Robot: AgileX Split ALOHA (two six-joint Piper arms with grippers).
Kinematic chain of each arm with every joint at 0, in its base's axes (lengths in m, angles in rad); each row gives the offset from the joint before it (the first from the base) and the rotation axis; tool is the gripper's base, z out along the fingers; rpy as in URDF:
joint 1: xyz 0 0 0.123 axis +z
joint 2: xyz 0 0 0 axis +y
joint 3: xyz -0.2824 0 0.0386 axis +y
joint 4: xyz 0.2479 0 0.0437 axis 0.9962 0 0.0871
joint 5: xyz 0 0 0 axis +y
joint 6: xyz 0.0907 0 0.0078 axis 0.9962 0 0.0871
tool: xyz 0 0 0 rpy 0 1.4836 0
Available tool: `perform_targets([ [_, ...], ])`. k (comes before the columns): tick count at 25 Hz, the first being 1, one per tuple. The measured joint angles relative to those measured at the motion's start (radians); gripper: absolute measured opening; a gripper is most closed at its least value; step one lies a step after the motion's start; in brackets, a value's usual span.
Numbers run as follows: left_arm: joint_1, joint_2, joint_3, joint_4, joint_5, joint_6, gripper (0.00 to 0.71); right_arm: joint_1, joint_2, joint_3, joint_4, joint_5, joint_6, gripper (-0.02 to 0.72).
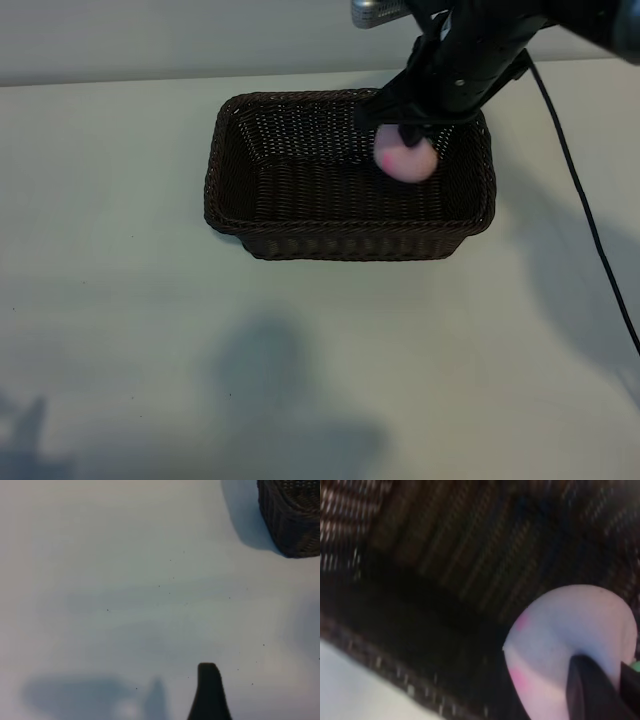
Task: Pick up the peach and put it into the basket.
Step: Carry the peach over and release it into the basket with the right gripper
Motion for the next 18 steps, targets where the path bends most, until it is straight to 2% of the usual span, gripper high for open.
perform_targets([
  [7, 0.000, 0.000, 0.000, 0.000, 0.000, 0.000, 0.533, 0.000, 0.124, 0.000, 0.005, -0.095, 0.000, 0.046],
  [15, 0.000, 0.000, 0.000, 0.000, 0.000, 0.000, 0.533, 0.000, 0.197, -0.001, 0.028, -0.104, -0.009, 0.056],
  [18, 0.000, 0.000, 0.000, 0.000, 0.000, 0.000, 0.533, 0.000, 0.197, -0.001, 0.030, -0.104, -0.010, 0.109],
])
